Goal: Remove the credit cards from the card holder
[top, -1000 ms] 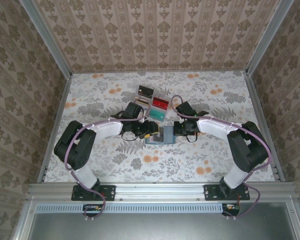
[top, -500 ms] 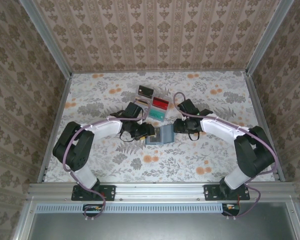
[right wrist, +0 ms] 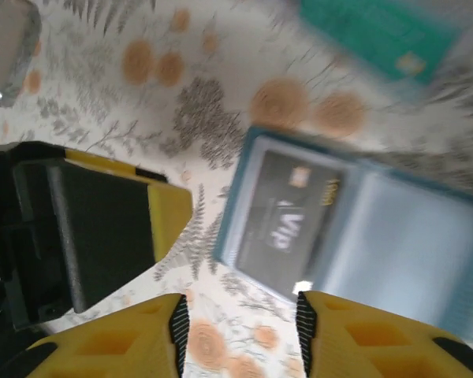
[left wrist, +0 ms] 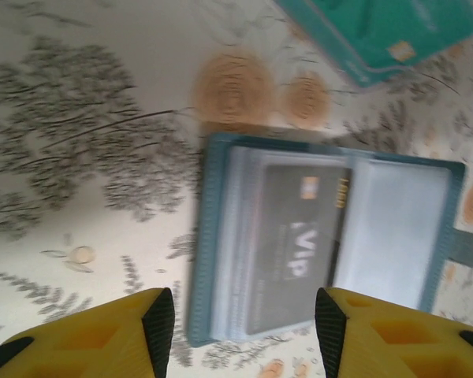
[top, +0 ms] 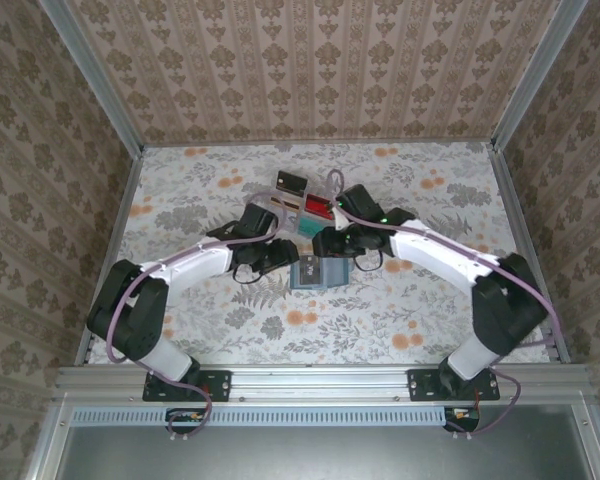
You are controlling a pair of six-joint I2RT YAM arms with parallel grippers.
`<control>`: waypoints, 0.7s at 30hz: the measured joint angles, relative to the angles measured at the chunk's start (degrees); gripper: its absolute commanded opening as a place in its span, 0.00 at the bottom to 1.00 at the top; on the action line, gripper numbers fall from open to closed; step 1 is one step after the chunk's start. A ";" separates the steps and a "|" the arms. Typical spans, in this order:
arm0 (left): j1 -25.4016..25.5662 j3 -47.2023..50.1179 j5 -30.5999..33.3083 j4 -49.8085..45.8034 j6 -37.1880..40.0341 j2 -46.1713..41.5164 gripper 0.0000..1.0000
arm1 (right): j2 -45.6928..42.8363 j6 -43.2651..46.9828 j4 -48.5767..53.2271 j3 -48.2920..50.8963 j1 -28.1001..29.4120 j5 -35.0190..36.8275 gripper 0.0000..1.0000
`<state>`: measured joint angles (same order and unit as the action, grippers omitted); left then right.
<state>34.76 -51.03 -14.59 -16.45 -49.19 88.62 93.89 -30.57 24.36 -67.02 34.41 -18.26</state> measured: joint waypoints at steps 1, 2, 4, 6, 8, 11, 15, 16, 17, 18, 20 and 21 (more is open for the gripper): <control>-0.33 0.94 0.57 0.31 -0.79 -0.20 0.53 | 2.21 -0.83 -0.46 0.00 0.39 -1.27 0.38; -0.68 1.64 1.03 0.46 -1.42 -0.24 0.53 | 3.80 -1.38 -0.66 0.00 0.59 -1.86 0.37; -0.79 2.21 1.42 0.72 -2.10 -0.24 0.52 | 6.80 -2.60 -0.94 0.00 0.61 -2.16 0.34; -0.66 2.23 1.31 1.88 -2.27 -0.24 0.51 | 8.61 -3.52 -1.14 0.00 0.42 -2.05 0.33; -0.35 2.21 0.92 3.17 -2.29 -0.24 0.48 | 9.73 -4.22 -1.33 0.00 0.11 -1.84 0.32; 0.35 2.12 0.61 4.35 -2.36 -0.09 0.44 | 9.99 -4.42 -2.12 0.04 -0.55 -1.49 0.31; 2.60 1.75 0.42 6.34 -3.65 1.29 0.37 | 10.10 -4.72 -4.26 0.96 -1.51 -1.27 0.27; 3.23 1.66 0.35 6.71 -4.09 1.75 0.35 | 10.25 -5.03 -4.83 1.33 -1.70 -1.27 0.27; 3.74 1.53 0.28 6.93 -4.57 2.19 0.32 | 10.47 -5.38 -5.49 1.79 -1.92 -1.27 0.27; 4.09 1.46 0.24 7.23 -4.92 2.47 0.31 | 10.58 -5.68 -6.08 2.19 -2.03 -1.27 0.27; 4.39 1.40 0.28 7.82 -5.29 2.95 0.30 | 10.97 -6.12 -6.97 3.02 -2.12 -1.29 0.27; 4.37 1.33 0.31 7.93 -5.31 3.13 0.30 | 11.10 -6.16 -7.30 3.21 -2.14 -1.29 0.27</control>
<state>39.13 -49.69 -14.28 -8.51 -54.50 91.74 104.99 -36.73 17.06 -63.81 32.27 -19.55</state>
